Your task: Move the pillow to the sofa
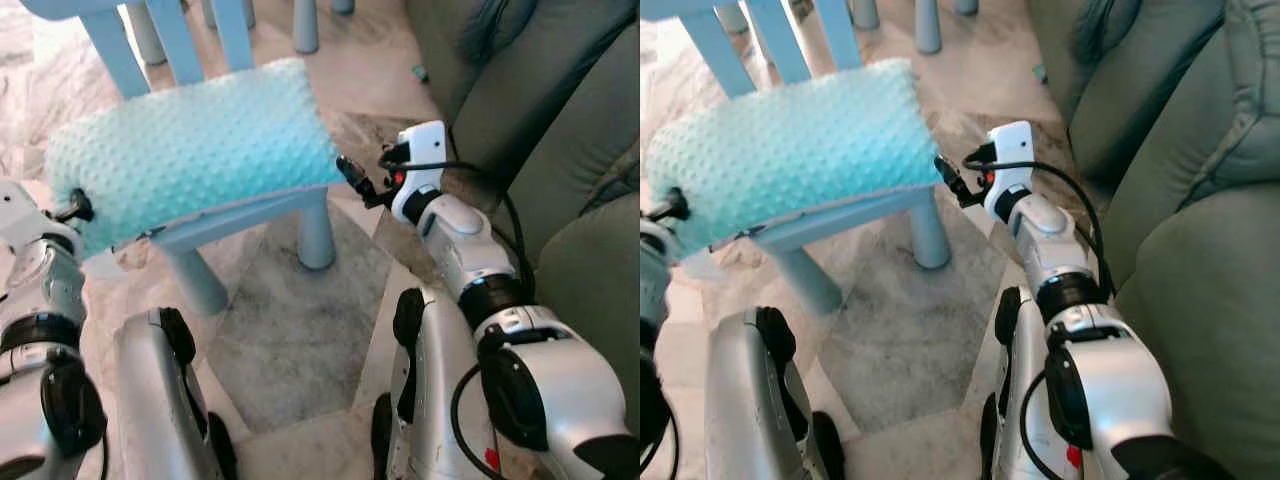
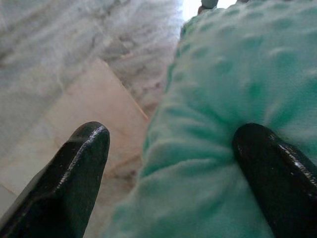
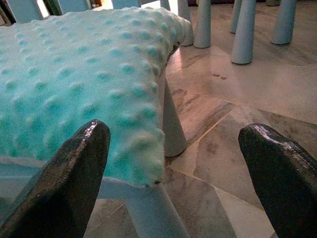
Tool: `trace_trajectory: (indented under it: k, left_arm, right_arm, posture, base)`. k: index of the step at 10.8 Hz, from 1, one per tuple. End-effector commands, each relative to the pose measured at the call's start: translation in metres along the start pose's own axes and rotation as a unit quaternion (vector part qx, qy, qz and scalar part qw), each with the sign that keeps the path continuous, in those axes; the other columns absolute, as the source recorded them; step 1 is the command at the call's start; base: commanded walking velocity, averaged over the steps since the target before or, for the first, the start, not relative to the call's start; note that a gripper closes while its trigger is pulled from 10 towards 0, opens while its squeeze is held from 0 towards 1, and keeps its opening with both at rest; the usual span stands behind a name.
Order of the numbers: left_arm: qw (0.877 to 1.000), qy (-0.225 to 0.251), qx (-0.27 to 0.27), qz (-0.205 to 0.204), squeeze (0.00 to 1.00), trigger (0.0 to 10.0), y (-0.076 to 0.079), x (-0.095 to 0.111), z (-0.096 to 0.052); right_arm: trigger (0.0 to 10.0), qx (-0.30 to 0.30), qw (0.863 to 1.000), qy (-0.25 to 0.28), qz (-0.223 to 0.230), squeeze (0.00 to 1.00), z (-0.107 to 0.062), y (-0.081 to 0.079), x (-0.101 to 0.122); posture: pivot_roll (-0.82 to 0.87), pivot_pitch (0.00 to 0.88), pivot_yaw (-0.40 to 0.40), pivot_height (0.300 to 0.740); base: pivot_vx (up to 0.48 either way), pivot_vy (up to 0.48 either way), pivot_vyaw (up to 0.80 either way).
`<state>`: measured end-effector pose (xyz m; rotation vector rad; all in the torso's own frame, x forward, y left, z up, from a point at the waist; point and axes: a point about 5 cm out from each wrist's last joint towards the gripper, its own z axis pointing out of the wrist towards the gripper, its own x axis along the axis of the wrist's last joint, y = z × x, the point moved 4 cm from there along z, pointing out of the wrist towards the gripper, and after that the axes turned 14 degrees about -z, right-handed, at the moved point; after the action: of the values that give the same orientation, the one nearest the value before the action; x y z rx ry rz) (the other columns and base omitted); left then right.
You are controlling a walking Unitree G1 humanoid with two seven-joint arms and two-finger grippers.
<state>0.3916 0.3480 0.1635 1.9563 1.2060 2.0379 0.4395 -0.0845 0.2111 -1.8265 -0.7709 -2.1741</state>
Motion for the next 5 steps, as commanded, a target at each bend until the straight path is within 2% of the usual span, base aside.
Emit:
trace_trajectory:
  k: [1, 2, 3, 4, 5]
  left_arm:
    - [0.999, 0.009, 0.002, -0.036, 0.00, 10.0, 0.003, 0.012, 0.003]
    - [0.996, 0.018, -0.019, -0.081, 0.00, 10.0, 0.017, 0.022, 0.006]
    - [0.994, 0.008, -0.034, -0.108, 0.00, 10.0, 0.024, 0.020, 0.006]
    - [0.988, -0.019, -0.071, -0.139, 0.00, 10.0, 0.039, 0.015, 0.007]
    - [0.985, -0.021, -0.079, -0.150, 0.00, 10.0, 0.044, 0.018, 0.007]
  right_arm:
    - [10.0, 0.004, 1.000, 0.018, -0.005, 0.00, 0.004, 0.000, 0.011]
    - [10.0, 0.006, 1.000, 0.027, -0.002, 0.00, 0.006, 0.001, 0.016]
    - [10.0, 0.007, 1.000, 0.027, -0.001, 0.00, 0.007, 0.002, 0.017]
    - [10.0, 0.008, 1.000, 0.028, 0.001, 0.00, 0.009, 0.001, 0.019]
    - [10.0, 0.017, 0.999, 0.038, 0.000, 0.00, 0.012, -0.002, 0.026]
  posture:
    - [-0.03, 0.340, -0.029, 0.344]
    - [-0.03, 0.339, -0.031, 0.344]
    - [-0.03, 0.340, -0.034, 0.344]
    - [-0.03, 0.340, -0.035, 0.344]
    - [-0.03, 0.341, -0.036, 0.344]
  base:
    - [0.000, 0.000, 0.00]
    - [0.000, 0.000, 0.00]
    - [0.000, 0.000, 0.00]
    - [0.000, 0.000, 0.00]
    - [0.000, 0.000, 0.00]
